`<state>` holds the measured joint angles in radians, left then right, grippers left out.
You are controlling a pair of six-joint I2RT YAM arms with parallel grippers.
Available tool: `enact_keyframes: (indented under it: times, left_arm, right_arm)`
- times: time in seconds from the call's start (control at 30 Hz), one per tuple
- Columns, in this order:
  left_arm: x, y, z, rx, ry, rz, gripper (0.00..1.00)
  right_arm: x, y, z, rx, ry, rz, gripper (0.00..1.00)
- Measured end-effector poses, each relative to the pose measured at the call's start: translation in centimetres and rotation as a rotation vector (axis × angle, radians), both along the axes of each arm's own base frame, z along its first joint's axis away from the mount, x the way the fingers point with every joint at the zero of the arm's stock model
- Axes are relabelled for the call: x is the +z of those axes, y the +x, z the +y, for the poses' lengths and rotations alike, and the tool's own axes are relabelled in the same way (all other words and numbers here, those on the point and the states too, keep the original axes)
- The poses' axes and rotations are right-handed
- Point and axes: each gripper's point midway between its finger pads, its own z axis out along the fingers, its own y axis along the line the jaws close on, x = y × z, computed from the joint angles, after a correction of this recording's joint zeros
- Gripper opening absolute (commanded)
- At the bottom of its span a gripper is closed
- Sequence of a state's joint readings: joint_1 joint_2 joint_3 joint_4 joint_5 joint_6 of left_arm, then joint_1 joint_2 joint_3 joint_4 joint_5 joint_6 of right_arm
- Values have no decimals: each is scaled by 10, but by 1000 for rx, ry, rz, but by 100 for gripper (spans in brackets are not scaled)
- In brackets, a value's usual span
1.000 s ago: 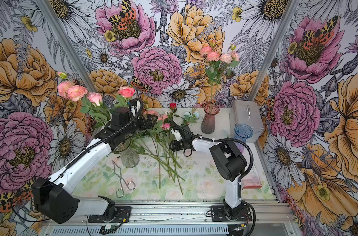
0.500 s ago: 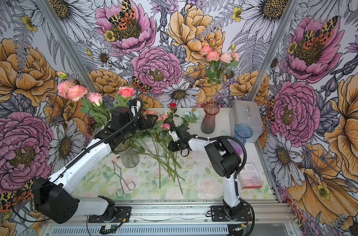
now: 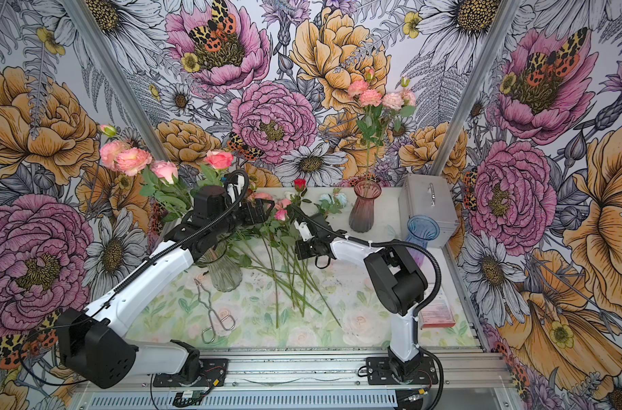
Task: Place the pink flowers into the vase
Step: Pick up the flower at the center of the board.
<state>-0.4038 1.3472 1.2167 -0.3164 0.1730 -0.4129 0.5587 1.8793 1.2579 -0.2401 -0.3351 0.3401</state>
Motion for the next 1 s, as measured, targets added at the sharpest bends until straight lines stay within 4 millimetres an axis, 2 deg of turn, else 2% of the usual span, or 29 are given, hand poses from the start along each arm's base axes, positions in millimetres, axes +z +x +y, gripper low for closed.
enact_keyframes:
  times: [0.1, 0.23, 0.37, 0.5, 0.67, 0.87, 1.0]
  left_arm:
    - [2, 0, -1, -2, -3, -7, 98]
    - [8, -7, -4, -22, -12, -26, 98]
    - [16, -14, -15, -68, -20, -57, 98]
    - [19, -22, -29, -126, -10, -80, 98]
    - [22, -31, -43, -183, 2, -104, 98]
    - [23, -32, -46, -206, 8, -120, 99]
    - [24, -34, -48, -221, 9, -123, 99]
  right_arm:
    - [50, 13, -19, -43, 41, -87, 0]
    - [122, 36, -55, -131, 90, -234, 0]
    - [189, 52, -93, -224, 113, -387, 0]
    - [247, 65, -121, -300, 127, -520, 0]
    - [307, 80, -152, -393, 135, -664, 0]
    - [375, 95, -191, -507, 178, -878, 0]
    - [406, 103, -212, -567, 215, -1022, 0]
